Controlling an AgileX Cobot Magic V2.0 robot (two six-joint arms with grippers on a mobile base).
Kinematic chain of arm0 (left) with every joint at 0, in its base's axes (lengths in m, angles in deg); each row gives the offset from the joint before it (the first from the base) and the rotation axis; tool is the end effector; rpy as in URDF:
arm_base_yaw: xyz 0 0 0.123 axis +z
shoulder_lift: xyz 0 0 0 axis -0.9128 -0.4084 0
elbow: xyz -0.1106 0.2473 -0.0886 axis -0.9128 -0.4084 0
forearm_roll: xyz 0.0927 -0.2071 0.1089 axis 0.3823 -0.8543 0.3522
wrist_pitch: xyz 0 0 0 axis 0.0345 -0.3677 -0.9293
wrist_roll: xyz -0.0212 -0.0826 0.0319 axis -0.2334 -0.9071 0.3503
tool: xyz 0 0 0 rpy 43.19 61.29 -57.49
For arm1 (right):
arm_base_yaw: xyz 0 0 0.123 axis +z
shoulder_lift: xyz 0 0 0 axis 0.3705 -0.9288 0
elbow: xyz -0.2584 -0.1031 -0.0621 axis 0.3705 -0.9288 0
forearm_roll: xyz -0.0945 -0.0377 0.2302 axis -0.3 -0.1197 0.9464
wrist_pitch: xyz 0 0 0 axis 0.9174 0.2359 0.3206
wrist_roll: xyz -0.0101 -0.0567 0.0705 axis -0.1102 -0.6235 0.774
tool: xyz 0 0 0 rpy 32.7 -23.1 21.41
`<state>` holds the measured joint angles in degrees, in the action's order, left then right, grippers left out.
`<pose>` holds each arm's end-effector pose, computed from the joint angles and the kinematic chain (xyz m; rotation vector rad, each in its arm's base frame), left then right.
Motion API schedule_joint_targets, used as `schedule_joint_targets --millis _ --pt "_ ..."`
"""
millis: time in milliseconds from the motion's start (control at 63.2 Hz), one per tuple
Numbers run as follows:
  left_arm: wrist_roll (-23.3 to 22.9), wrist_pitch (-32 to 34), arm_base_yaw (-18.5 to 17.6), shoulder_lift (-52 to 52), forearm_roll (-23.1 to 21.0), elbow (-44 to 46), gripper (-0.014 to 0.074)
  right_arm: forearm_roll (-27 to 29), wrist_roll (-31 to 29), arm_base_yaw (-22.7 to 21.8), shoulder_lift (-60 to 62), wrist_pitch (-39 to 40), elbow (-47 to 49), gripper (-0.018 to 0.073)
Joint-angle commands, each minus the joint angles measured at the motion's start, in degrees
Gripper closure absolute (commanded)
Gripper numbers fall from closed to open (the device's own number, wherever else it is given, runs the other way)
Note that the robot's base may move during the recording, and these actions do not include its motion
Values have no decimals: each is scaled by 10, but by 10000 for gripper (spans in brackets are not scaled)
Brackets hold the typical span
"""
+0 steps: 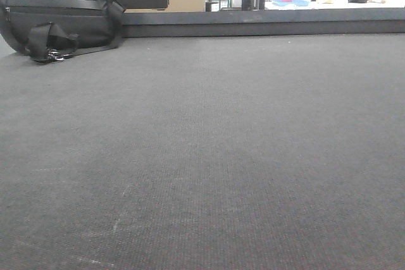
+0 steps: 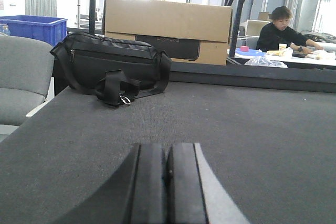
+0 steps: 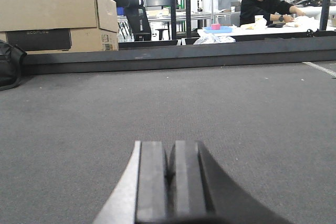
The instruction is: Grab block from conveyor and place in blue bin
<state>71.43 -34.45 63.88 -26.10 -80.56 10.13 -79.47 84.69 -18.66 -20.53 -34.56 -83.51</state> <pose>0.0563 -0.0020 0.2147 -0.0062 1.4630 -0.0663 0.0565 0.0032 0.2101 0.0391 1.5179 0.1305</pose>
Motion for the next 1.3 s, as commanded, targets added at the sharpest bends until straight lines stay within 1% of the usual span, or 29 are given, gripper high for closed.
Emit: schedule_joint_targets --millis 0,807,902,965,1028,1107,1187,1281 --pt "-5 10 1 2 0 1 708 -2 -1 -1 2 14 0 721" --pt "-5 14 1 2 3 1 708 -2 -1 -1 2 14 0 721" --pt "-5 13 1 2 3 1 708 -2 -1 -1 2 63 0 721" --pt "-5 7 1 2 3 5 708 8 -1 -1 2 75 0 721" --pt "-5 4 1 2 3 34 708 40 -1 -1 2 38 13 721" --pt "-5 -19 1 2 4 85 708 44 -1 -1 2 -20 58 721" --pt "-5 -66 1 2 4 149 708 44 -1 -1 2 -84 116 721" --pt "-5 -150 1 -42 4 240 708 44 -1 -1 -8 -136 191 721"
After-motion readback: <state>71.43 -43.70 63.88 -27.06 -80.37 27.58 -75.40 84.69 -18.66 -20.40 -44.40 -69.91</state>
